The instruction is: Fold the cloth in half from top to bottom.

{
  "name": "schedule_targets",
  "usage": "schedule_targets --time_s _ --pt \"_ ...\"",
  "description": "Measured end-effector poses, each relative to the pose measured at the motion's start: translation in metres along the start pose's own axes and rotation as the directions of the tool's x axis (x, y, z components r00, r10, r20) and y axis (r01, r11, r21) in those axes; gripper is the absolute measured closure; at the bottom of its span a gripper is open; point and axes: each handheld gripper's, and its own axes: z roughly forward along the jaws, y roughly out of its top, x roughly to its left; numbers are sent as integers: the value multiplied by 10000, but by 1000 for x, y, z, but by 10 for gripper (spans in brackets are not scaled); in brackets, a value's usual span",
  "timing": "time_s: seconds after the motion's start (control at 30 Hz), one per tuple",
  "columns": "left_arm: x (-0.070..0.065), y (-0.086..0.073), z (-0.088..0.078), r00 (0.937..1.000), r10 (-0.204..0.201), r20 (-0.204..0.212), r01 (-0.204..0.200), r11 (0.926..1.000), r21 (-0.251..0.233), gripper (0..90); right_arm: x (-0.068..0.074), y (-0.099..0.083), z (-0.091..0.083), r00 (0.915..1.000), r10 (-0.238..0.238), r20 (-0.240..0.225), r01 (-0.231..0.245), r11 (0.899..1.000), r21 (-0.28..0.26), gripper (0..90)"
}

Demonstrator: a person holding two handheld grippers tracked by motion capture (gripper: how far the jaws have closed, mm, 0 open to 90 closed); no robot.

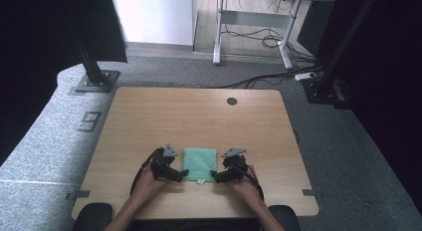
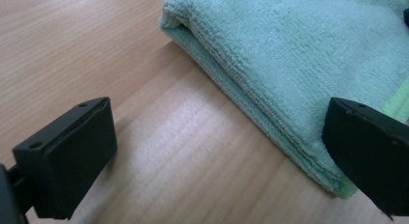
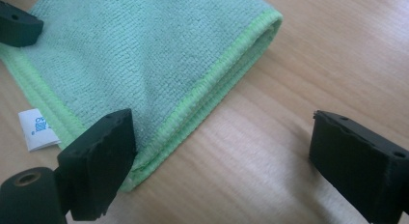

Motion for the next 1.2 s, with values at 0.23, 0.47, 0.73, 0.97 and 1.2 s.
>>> schedule_targets --time_s 0.23,0.47,0.73,0.97,1.2 --pt "7 7 6 10000 -55 -67 55 10000 4 0 -9 7 6 9999 50 160 -50 10000 -29 92" --pt "12 12 10 9998 -159 -149 159 9999 -11 0 -15 12 10 9994 141 323 -140 9999 -35 93" --pt "20 18 15 9989 -332 -322 332 9994 -7 0 -22 18 15 9987 263 436 -261 9996 -49 93" --pt "28 26 22 9979 -470 -448 470 9989 -12 0 -29 23 20 9975 362 603 -356 9993 -112 93" --pt "36 33 27 9967 -601 -545 600 9982 -34 0 -36 31 26 9958 427 812 -414 9990 -176 93"
